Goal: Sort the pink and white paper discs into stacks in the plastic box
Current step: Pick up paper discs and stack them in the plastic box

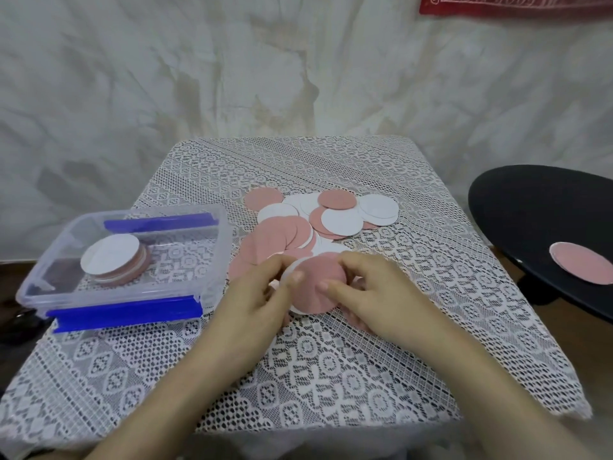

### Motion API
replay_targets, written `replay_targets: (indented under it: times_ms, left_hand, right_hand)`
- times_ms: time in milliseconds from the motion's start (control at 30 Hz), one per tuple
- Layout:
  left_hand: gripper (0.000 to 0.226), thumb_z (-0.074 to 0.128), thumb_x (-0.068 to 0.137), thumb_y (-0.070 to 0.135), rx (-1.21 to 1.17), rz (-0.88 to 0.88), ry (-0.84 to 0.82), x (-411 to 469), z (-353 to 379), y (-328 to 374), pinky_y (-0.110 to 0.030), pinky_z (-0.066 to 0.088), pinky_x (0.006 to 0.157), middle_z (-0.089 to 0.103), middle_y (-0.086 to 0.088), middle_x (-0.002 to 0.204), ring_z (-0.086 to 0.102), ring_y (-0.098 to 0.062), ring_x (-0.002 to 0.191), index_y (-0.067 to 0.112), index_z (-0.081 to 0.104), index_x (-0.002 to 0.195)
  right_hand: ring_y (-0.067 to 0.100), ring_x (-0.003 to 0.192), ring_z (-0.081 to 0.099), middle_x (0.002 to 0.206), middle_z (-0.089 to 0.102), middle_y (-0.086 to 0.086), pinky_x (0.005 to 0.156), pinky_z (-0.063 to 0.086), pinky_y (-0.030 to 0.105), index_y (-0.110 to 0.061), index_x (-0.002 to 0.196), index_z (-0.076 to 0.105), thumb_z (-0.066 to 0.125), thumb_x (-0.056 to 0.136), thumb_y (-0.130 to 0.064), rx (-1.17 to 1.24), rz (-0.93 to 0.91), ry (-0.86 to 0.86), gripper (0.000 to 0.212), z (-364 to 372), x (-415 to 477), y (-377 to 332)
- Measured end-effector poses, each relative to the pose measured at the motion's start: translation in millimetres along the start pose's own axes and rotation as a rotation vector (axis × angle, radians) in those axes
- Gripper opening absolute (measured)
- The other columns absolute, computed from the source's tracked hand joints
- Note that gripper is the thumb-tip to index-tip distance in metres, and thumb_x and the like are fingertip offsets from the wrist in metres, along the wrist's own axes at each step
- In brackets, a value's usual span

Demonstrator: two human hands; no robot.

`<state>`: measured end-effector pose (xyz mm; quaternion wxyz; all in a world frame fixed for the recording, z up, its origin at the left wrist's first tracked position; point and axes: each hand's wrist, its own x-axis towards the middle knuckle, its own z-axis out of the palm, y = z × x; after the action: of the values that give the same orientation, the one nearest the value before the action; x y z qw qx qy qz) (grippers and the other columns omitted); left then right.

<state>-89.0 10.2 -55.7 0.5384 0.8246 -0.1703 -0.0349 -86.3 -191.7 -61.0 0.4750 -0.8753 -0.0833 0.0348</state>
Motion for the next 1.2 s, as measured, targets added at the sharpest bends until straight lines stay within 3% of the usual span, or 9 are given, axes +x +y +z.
replay_targets:
  times_ms: [67,200,333,433,667,767,1000,1100,1200]
  left_hand:
    - [0.014,0.053,0.101,0.034,0.076,0.031,0.001,-3.1,-1.8,-1.9,-0.040,0.051,0.060,0.069,0.005,0.080,0.061,-0.024,0.067,0.040,0.064,0.108]
    - [0.015,0.053,0.101,0.034,0.231,0.050,0.020,-10.7,-6.0,-6.6,-0.040,0.052,0.066,0.070,0.007,0.081,0.062,-0.015,0.070,0.044,0.060,0.109]
    - [0.016,0.052,0.101,0.032,0.266,0.050,0.023,-15.0,-6.2,-9.3,-0.036,0.049,0.063,0.068,0.005,0.079,0.060,-0.014,0.071,0.044,0.059,0.108]
    - [0.017,0.054,0.100,0.029,0.269,0.045,0.030,-15.6,-5.8,-11.0,-0.036,0.049,0.065,0.068,0.006,0.081,0.060,-0.014,0.073,0.043,0.059,0.108]
    - [0.018,0.053,0.101,0.030,0.248,0.046,0.037,-5.0,-0.4,-15.4,-0.035,0.047,0.064,0.064,0.003,0.075,0.057,-0.013,0.068,0.046,0.057,0.108]
    - [0.017,0.053,0.100,0.029,0.250,0.054,0.040,2.2,1.3,-16.5,-0.036,0.049,0.065,0.065,0.006,0.076,0.058,-0.011,0.068,0.043,0.057,0.109]
    - [0.018,0.055,0.100,0.026,0.223,0.083,0.043,11.8,6.6,-15.1,-0.023,0.044,0.062,0.067,0.018,0.084,0.059,-0.004,0.073,0.042,0.059,0.108]
    - [0.013,0.055,0.100,0.026,0.245,0.107,0.058,8.0,6.1,-14.0,-0.034,0.050,0.068,0.068,0.011,0.082,0.060,-0.010,0.075,0.038,0.060,0.103]
    - [0.011,0.054,0.101,0.029,0.257,0.109,0.049,-0.2,4.4,-11.6,-0.046,0.050,0.067,0.068,0.006,0.081,0.061,-0.013,0.074,0.038,0.060,0.103]
  right_hand:
    - [0.009,0.060,0.053,0.071,0.063,-0.002,0.062,0.048,0.036,-0.027,0.096,0.067,0.066,0.091,-0.045,-0.078,-0.025,0.012,0.019,0.7,-1.5,-1.9]
    - [0.004,0.056,0.045,0.063,0.054,-0.005,0.056,0.035,0.029,-0.020,0.079,0.056,0.065,0.090,-0.052,-0.264,-0.031,0.016,0.035,4.5,-8.7,-5.2]
    - [0.002,0.056,0.056,0.062,0.060,-0.012,0.053,0.042,0.023,-0.042,0.080,0.056,0.061,0.094,-0.048,-0.237,-0.019,-0.044,0.016,9.3,-17.5,-5.9]
    - [0.007,0.059,0.064,0.069,0.064,-0.009,0.059,0.056,0.035,-0.034,0.087,0.058,0.058,0.098,-0.044,-0.274,-0.035,-0.023,0.015,11.9,-21.5,-7.4]
    - [0.003,0.061,0.059,0.068,0.059,-0.014,0.057,0.040,0.027,-0.041,0.078,0.052,0.060,0.097,-0.039,-0.338,-0.043,0.084,0.020,11.3,-12.8,-4.7]
    - [0.005,0.061,0.056,0.067,0.059,-0.013,0.056,0.039,0.026,-0.032,0.084,0.054,0.060,0.097,-0.040,-0.360,-0.048,0.111,0.016,8.6,-8.8,-0.5]
    - [0.005,0.059,0.052,0.064,0.057,-0.016,0.055,0.038,0.026,-0.042,0.080,0.050,0.062,0.094,-0.043,-0.364,-0.077,0.136,0.018,1.7,-5.1,3.9]
    - [0.006,0.059,0.051,0.064,0.057,-0.016,0.053,0.035,0.025,-0.039,0.089,0.053,0.059,0.094,-0.048,-0.331,-0.104,0.087,0.012,-1.9,-10.3,2.0]
    - [0.010,0.061,0.052,0.067,0.058,-0.014,0.055,0.036,0.028,-0.032,0.096,0.057,0.052,0.097,-0.053,-0.325,-0.147,0.074,0.021,-3.5,-16.3,-2.1]
